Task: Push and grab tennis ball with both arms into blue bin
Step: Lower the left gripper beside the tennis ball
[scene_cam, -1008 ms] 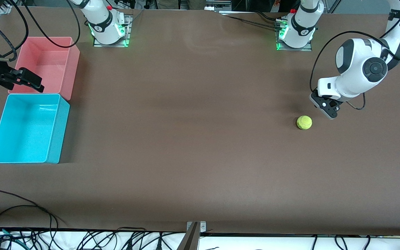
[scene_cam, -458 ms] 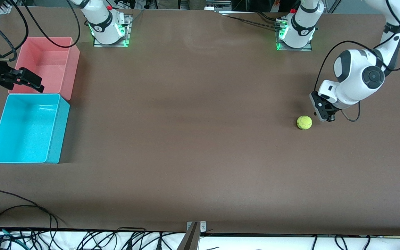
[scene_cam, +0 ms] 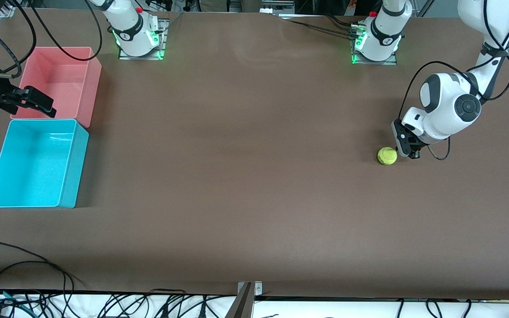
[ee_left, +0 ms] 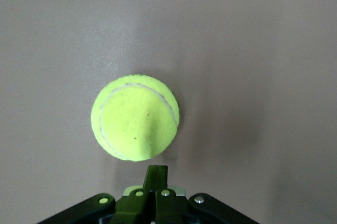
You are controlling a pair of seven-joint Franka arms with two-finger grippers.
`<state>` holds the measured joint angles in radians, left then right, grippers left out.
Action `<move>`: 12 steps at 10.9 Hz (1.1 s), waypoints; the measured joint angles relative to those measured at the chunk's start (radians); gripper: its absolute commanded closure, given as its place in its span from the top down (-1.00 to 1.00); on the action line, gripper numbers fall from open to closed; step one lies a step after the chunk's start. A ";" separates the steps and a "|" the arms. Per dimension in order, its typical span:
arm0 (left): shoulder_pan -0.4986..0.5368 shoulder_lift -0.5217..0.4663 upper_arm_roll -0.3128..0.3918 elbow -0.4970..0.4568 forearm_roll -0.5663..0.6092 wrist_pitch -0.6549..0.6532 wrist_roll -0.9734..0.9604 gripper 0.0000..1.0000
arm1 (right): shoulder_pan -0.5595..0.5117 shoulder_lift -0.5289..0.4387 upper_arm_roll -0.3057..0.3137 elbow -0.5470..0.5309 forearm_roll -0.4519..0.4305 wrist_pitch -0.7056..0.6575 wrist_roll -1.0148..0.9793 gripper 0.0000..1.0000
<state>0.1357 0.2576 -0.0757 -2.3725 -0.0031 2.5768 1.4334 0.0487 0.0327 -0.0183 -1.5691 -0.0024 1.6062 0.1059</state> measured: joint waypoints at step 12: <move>0.014 0.095 0.007 0.027 0.000 0.093 0.102 -1.00 | 0.000 0.000 0.000 0.000 0.000 0.000 0.000 1.00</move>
<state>0.1501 0.3526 -0.0685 -2.3452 -0.0035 2.6696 1.5350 0.0487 0.0328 -0.0183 -1.5691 -0.0024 1.6062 0.1059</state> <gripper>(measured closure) 0.991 0.000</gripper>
